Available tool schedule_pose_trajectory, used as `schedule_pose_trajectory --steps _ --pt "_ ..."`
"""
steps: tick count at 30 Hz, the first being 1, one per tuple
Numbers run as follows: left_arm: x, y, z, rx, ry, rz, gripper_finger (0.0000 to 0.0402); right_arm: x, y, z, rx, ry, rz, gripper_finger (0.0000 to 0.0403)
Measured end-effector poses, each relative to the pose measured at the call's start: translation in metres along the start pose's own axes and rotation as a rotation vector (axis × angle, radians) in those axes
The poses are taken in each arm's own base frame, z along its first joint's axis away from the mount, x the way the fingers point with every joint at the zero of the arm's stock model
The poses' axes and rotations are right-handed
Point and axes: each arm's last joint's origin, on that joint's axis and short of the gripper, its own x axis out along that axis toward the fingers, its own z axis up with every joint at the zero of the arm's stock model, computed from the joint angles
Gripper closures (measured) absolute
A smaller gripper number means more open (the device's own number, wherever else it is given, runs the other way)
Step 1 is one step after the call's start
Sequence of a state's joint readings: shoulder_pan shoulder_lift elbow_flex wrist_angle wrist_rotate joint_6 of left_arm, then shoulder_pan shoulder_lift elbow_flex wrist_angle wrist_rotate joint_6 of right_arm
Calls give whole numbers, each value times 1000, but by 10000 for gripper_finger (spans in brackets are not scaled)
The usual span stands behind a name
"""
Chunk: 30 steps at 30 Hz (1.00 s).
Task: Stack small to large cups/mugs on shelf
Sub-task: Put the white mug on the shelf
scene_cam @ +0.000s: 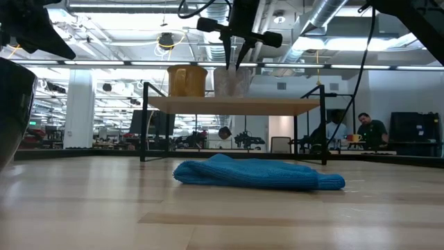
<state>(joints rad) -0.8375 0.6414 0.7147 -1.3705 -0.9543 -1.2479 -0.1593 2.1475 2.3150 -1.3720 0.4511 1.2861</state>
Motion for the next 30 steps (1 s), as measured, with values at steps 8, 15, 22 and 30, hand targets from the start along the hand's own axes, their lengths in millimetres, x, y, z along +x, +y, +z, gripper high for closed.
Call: schedule_pose_trajectory --steps 8,15,22,30 --pt "0 0 0 3 0 0 401 0 2 1 37 -6 18 314" --pt "0 0 0 3 6 -2 401 0 2 1 45 -9 22 314" --pt "0 0 0 3 6 -2 401 0 2 1 45 -9 22 314" --pt "0 0 0 3 7 -2 401 0 2 1 45 -10 22 278"
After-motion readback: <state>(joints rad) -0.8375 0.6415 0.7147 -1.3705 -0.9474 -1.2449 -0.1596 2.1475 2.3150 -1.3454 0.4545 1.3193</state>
